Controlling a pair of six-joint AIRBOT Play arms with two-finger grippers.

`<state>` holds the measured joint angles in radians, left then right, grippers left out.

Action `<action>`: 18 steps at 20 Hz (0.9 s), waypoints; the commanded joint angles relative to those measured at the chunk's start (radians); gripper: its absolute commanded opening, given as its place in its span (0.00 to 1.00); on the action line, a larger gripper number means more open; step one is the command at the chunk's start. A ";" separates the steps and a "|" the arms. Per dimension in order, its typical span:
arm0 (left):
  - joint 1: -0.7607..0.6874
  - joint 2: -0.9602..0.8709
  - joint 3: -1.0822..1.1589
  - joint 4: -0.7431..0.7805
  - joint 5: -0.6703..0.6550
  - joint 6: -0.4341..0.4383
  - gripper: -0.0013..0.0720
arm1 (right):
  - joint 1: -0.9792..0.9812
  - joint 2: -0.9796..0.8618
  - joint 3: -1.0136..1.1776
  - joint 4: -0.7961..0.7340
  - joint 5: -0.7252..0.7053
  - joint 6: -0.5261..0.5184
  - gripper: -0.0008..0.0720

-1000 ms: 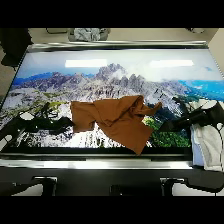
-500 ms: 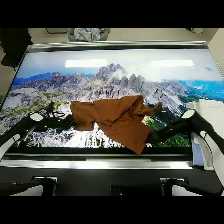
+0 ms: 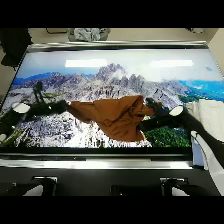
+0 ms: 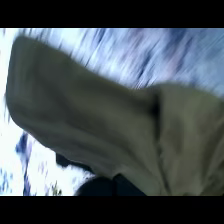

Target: Fold the shirts.

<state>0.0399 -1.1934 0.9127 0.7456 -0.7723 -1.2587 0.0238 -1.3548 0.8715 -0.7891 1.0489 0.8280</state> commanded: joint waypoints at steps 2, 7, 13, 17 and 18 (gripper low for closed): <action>0.116 0.166 0.312 -0.001 0.008 0.066 0.05 | -0.104 0.210 0.328 -0.113 0.024 -0.031 0.05; 0.363 0.302 0.763 0.007 0.040 -0.142 0.05 | -0.221 0.511 0.820 -0.432 -0.106 -0.031 0.06; 0.430 0.422 0.831 0.006 0.097 -0.252 0.05 | -0.221 0.668 0.889 -0.595 -0.179 0.039 0.06; 0.430 0.457 0.831 0.011 0.098 -0.200 0.05 | -0.221 0.656 0.889 -0.600 -0.179 0.065 0.06; 0.430 0.456 0.831 0.021 0.089 -0.200 0.05 | -0.221 0.646 0.889 -0.603 -0.176 0.088 0.06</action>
<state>0.4637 -0.7563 1.7351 0.7528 -0.6815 -1.4696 -0.1959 -0.7078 1.7512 -1.3609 0.8795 0.8757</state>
